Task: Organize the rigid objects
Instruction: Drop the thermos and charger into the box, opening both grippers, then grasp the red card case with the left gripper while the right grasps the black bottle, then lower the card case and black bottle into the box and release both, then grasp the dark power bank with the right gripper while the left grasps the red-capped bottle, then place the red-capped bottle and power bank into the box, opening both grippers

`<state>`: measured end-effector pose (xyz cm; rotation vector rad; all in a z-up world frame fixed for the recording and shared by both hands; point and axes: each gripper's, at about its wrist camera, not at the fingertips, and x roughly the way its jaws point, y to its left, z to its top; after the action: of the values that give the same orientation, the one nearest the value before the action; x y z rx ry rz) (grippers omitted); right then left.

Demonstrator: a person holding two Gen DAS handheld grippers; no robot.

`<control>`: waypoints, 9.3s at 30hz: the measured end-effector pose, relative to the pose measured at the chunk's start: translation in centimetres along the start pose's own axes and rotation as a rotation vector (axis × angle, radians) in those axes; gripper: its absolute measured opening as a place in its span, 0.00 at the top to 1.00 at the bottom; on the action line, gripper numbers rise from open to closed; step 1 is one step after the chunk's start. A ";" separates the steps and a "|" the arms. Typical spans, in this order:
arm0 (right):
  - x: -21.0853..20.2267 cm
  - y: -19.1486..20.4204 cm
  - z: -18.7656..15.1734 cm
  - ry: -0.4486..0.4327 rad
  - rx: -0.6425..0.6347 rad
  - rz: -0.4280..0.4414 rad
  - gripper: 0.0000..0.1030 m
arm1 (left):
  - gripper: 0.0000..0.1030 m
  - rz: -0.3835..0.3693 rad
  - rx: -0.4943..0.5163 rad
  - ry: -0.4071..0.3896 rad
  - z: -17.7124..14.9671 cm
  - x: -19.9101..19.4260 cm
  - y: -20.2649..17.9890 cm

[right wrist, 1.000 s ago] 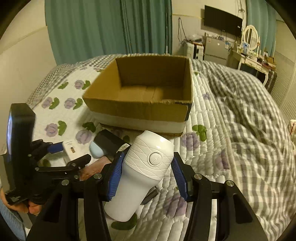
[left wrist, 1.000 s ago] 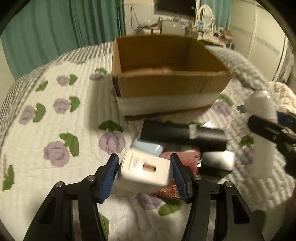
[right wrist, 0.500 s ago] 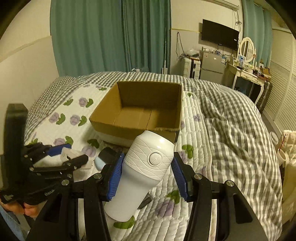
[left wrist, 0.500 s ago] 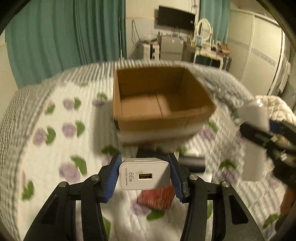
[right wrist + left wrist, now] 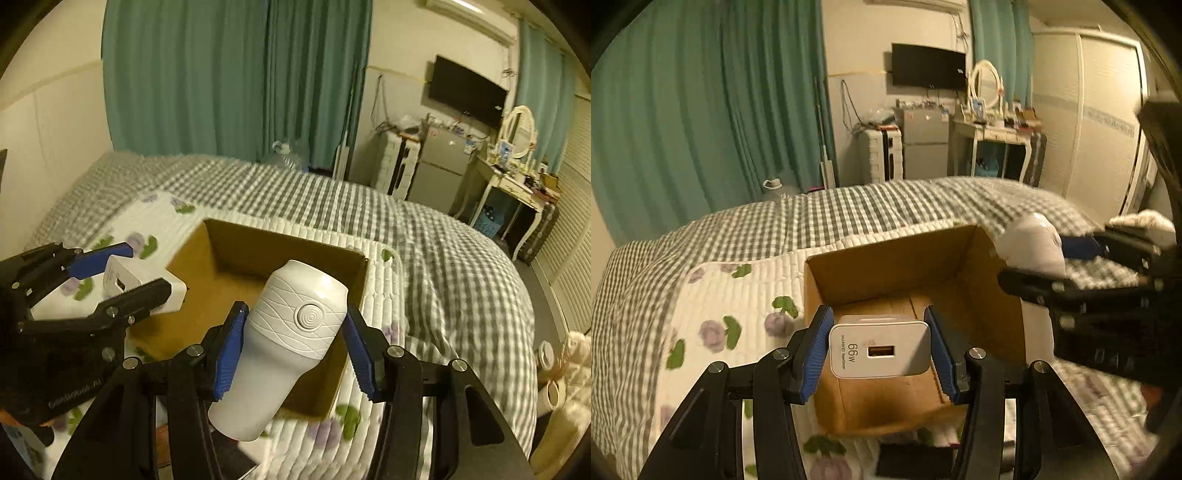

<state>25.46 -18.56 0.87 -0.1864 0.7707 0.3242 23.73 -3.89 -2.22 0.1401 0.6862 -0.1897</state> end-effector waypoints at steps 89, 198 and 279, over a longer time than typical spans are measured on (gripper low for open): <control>7.0 10.9 -13.6 0.363 -0.325 0.211 0.55 | 0.38 0.023 -0.265 0.294 -16.6 -2.9 4.4; 2.6 10.1 -20.6 0.415 -0.052 0.094 0.57 | 0.20 0.073 -0.175 0.189 -16.9 -6.7 0.0; 9.5 -1.5 -0.5 0.110 0.092 0.047 0.59 | 0.64 0.022 -0.079 0.109 -1.0 8.1 1.5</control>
<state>32.04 -18.01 -6.19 -0.1002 0.8978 0.3240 29.53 -3.30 -8.05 0.0826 0.7997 -0.1342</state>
